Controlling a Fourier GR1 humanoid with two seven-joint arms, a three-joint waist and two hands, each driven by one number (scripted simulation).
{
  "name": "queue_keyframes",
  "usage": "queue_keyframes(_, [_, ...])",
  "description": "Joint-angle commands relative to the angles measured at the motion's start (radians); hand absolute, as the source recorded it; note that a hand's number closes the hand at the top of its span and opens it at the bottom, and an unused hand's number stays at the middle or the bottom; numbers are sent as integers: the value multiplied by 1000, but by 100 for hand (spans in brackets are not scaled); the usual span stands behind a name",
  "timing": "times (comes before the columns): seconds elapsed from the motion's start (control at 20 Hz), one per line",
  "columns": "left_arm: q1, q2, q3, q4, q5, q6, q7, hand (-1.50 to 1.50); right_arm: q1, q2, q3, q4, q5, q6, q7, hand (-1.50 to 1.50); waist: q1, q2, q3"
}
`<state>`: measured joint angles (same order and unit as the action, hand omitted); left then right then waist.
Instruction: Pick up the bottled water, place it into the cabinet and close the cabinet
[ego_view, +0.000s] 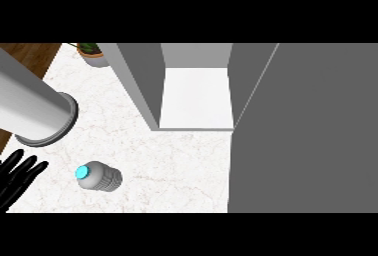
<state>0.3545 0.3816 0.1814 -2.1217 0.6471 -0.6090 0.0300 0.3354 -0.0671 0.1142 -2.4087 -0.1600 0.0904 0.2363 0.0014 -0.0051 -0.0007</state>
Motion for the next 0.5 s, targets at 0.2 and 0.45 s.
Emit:
queue_keyframes(0.2, [137, -38, 75, -75, 1, -66, 37, -150, 162, 25, 80, -131, 29, 13, -3, -150, -1, 1, 1])
queue_keyframes(0.45, [99, -50, 118, 6, -30, -140, 2, -150, 295, -3, 75, -188, -8, 59, -41, -150, -7, 1, 1])
